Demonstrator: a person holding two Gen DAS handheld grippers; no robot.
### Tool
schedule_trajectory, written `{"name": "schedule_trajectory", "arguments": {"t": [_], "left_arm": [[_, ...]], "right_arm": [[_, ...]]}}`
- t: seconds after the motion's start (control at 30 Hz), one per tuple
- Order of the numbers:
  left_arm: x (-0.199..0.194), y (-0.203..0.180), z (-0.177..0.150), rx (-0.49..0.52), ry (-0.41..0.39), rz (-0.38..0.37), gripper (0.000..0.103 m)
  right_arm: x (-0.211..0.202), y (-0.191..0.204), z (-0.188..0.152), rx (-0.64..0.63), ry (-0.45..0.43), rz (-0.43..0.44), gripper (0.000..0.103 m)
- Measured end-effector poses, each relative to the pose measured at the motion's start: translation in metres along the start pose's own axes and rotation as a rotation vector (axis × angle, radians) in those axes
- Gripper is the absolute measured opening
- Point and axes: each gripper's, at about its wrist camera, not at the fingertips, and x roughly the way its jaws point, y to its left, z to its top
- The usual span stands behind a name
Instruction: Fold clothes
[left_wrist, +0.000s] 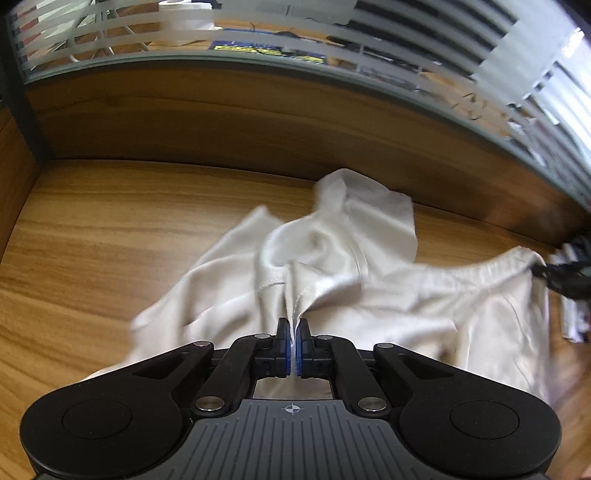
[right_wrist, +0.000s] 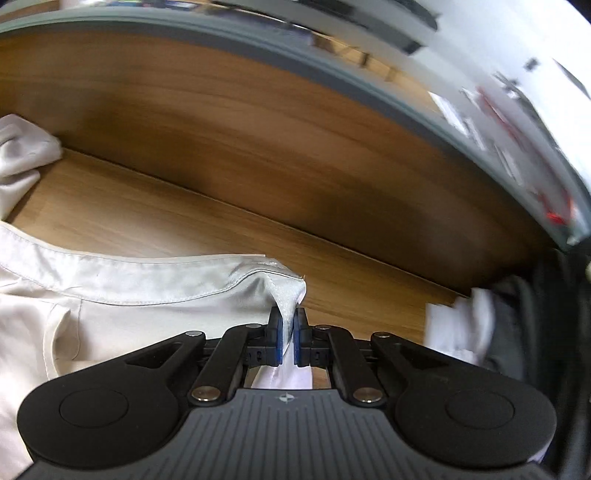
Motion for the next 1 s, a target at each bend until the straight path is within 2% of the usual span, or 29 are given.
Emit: {"name": "schedule_trajectory", "arguments": {"t": [0.03,0.1,0.23,0.37,0.43,0.47,0.5,0.77,0.97,1.0], "left_arm": [[-0.006,-0.001,-0.004,0.006,0.000,-0.006,0.005],[-0.015,-0.003,-0.012,0.019,-0.001,-0.012,0.005],[-0.033,-0.003,-0.032,0.036,0.016,-0.031,0.005],[-0.052,0.002,-0.049,0.072,0.027,-0.045,0.005],[-0.062,0.001,-0.058,0.088,0.025,-0.057,0.005],[-0.066,0.001,-0.062,0.096,0.025,-0.062,0.005],[-0.072,-0.001,-0.067,0.106,0.022,-0.067,0.005],[-0.125,-0.011,-0.107,0.165,-0.020,-0.107,0.005],[-0.149,-0.019,-0.133,0.198,-0.039,-0.143,0.005],[-0.152,-0.021,-0.137,0.203,-0.040,-0.150,0.005]], "right_arm": [[-0.005,-0.002,-0.001,0.004,0.002,0.006,0.007],[-0.019,0.000,-0.005,0.008,-0.010,0.025,0.021],[-0.052,0.013,-0.019,0.005,-0.026,0.130,0.031],[-0.082,0.049,-0.040,0.015,-0.042,0.288,0.044],[-0.102,0.073,-0.054,-0.017,-0.060,0.386,0.054],[-0.112,0.084,-0.062,-0.050,-0.068,0.431,0.065],[-0.122,0.095,-0.069,-0.084,-0.076,0.475,0.070],[-0.168,0.166,-0.093,-0.339,-0.183,0.537,0.078],[-0.203,0.220,-0.111,-0.531,-0.263,0.579,0.079],[-0.209,0.228,-0.114,-0.563,-0.276,0.586,0.076]]}}
